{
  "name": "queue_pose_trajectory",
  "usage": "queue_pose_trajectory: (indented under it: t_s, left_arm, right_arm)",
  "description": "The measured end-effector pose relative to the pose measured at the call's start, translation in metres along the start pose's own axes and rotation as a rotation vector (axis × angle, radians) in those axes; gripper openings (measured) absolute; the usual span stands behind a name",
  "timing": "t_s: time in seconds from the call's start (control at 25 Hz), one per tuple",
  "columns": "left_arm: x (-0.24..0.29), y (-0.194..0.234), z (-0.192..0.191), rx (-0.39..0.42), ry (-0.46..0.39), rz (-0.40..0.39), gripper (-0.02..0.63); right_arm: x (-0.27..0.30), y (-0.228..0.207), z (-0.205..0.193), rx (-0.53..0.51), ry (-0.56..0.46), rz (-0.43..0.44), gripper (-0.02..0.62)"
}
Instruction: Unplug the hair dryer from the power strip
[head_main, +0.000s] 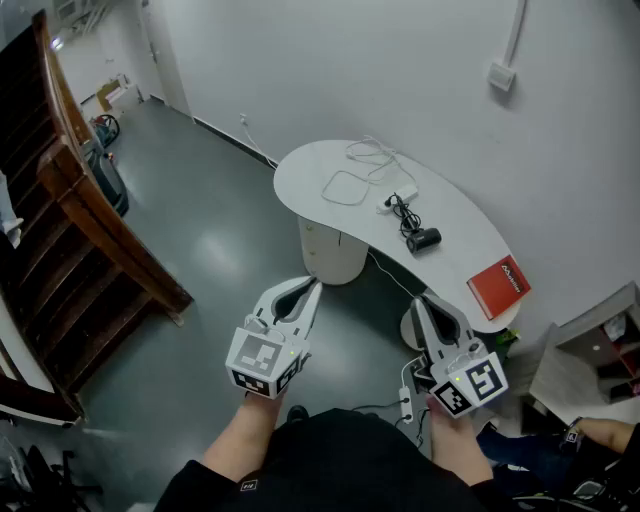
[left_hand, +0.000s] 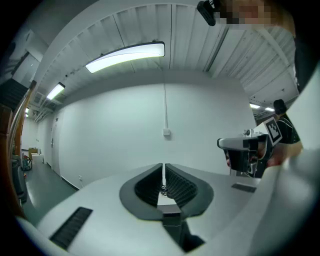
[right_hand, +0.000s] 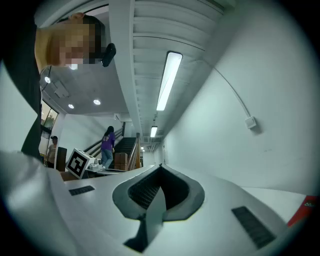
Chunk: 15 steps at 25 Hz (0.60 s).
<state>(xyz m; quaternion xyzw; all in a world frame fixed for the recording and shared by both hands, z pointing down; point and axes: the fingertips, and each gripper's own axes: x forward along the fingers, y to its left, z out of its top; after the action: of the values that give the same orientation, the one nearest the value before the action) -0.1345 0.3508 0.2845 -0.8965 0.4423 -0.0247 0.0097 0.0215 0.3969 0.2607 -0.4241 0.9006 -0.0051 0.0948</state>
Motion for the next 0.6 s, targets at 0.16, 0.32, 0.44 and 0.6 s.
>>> queue_pose_trajectory:
  t_s: [0.16,0.32,0.44,0.6]
  left_arm:
    - [-0.006,0.007,0.001,0.002,-0.007,0.001,0.027]
    - [-0.017,0.02,-0.004,-0.009,-0.005,0.011,0.026]
    - [-0.026,0.03,-0.007,-0.017,-0.005,0.014,0.026]
    - [-0.044,0.048,-0.014,-0.024,0.001,0.016,0.026]
  right_arm:
    - [0.007,0.011,-0.004,0.008,0.005,0.013,0.034]
    - [0.014,0.022,-0.014,0.034,0.019,0.026,0.034]
    - [0.018,0.03,-0.026,0.063,0.037,0.021,0.034]
    - [0.029,0.049,-0.044,0.125,0.066,0.052,0.034]
